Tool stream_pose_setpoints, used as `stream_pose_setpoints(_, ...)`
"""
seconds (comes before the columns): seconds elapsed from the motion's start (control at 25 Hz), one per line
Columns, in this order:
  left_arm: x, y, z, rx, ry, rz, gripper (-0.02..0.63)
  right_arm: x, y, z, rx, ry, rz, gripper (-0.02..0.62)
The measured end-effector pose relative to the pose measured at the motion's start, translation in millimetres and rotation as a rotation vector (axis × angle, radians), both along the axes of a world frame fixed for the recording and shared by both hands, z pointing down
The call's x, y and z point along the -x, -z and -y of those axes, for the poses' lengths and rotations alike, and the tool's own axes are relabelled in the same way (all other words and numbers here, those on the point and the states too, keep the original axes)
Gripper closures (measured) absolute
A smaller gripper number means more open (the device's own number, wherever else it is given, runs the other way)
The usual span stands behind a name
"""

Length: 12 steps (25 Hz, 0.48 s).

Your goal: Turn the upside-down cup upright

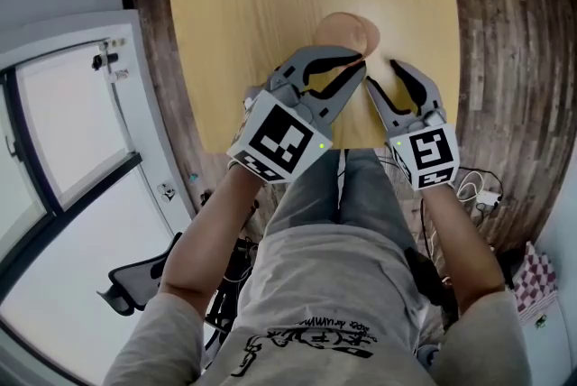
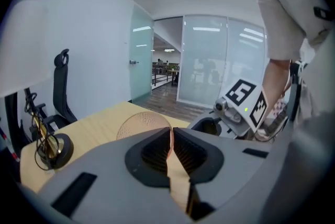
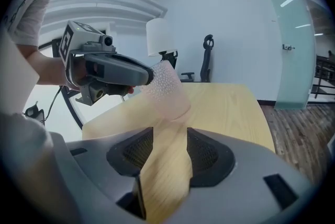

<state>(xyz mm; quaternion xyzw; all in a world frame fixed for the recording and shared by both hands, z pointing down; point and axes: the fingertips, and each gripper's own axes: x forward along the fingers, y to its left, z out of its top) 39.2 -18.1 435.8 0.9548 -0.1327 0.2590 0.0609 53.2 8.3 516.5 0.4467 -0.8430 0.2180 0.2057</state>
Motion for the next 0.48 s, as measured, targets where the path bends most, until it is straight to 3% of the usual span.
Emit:
stream_pose_setpoints(0.16, 7.6, 24.4, 3.7, 0.183, 0.058, -0.230, 0.581, 3.8, -2.0, 3.0, 0.002, -0.006, 0.042, 0.361)
stream_pose_setpoints(0.28, 16.6, 32.7, 5.4, 0.298, 0.073, -0.339, 0.581, 4.7, -2.2, 6.2, -0.021, -0.011, 0.040, 0.330)
stream_pose_setpoints(0.48, 22.9, 35.1, 1.9, 0.456, 0.053, -0.492, 0.583, 2.4, 2.1, 10.4, -0.083, -0.002, -0.051, 0.311)
